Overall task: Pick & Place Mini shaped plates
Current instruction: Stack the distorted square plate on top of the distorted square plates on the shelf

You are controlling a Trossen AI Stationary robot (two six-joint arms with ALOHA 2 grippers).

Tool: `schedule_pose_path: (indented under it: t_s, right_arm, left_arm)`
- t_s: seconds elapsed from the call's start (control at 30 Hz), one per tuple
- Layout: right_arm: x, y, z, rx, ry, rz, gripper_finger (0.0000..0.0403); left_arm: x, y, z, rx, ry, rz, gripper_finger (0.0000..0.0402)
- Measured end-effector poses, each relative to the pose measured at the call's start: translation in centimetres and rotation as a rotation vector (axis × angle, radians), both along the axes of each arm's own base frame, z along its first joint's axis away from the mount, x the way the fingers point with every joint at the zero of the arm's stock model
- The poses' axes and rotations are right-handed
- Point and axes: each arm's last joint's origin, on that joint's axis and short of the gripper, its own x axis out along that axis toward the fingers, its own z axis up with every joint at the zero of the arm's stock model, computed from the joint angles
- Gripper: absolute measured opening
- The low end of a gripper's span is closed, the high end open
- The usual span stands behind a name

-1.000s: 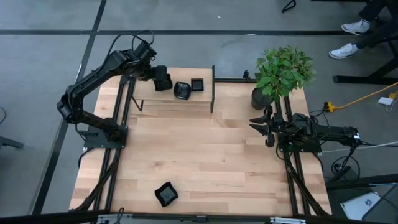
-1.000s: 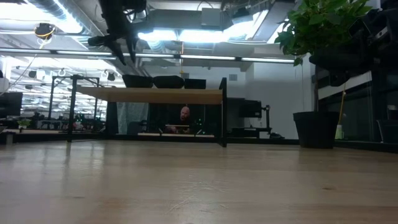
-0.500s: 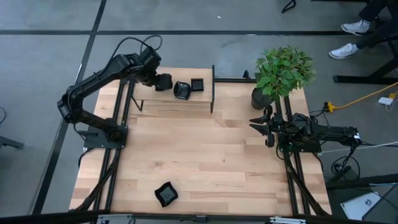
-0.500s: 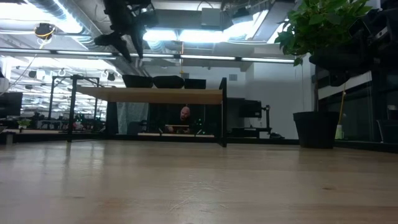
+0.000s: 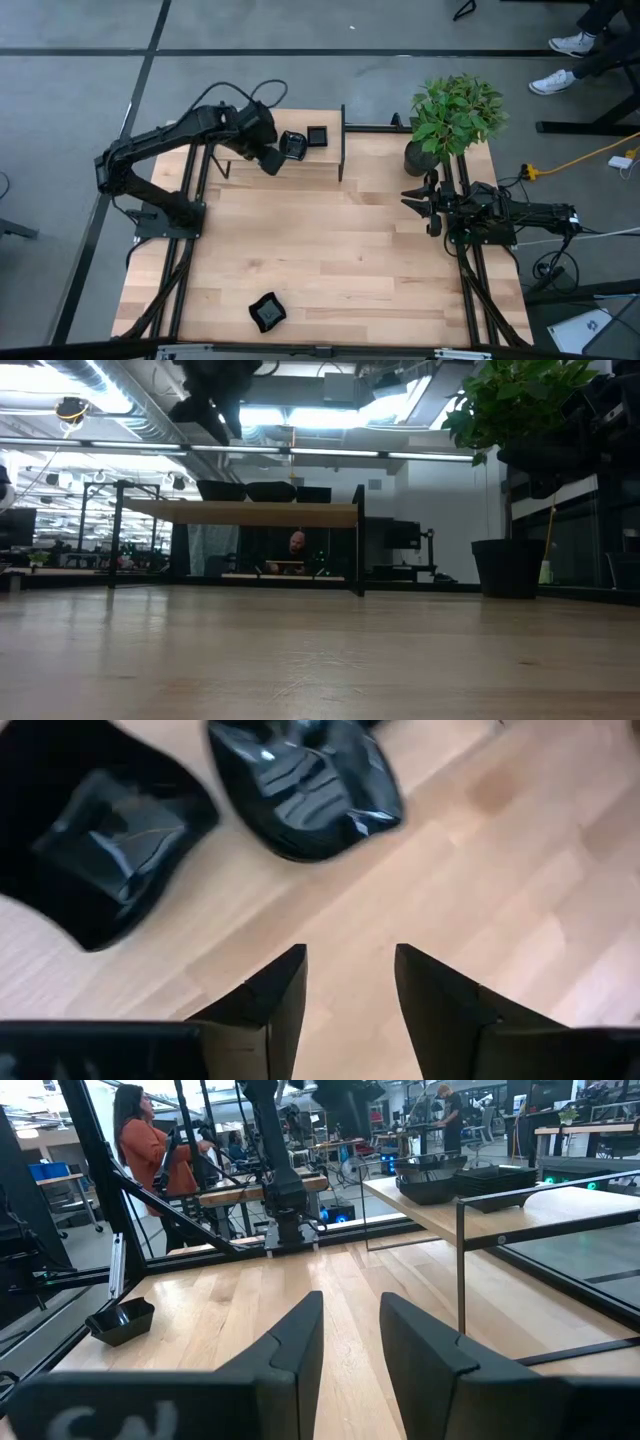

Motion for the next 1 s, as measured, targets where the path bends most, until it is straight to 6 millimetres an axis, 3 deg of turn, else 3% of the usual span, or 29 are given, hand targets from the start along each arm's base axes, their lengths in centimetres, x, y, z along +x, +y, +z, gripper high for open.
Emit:
schedule_pose_path:
  t_s: [0.23, 0.53, 1.0]
  right_arm:
    - [0.0, 0.0, 0.0, 0.000, 0.000, 0.000, 0.0103]
    - [0.0, 0.0, 0.0, 0.000, 0.000, 0.000, 0.0103]
    - [0.0, 0.0, 0.0, 0.000, 0.000, 0.000, 0.0103]
  left_arm:
    - [1.0, -2.7, 0.0, 0.033, 0.014, -0.154, 0.0143]
    - [2.1, -7.6, 0.0, 0.096, 0.030, -0.466, 0.0143]
    - [1.8, -15.4, 0.0, 0.150, 0.025, -0.817, 0.0143]
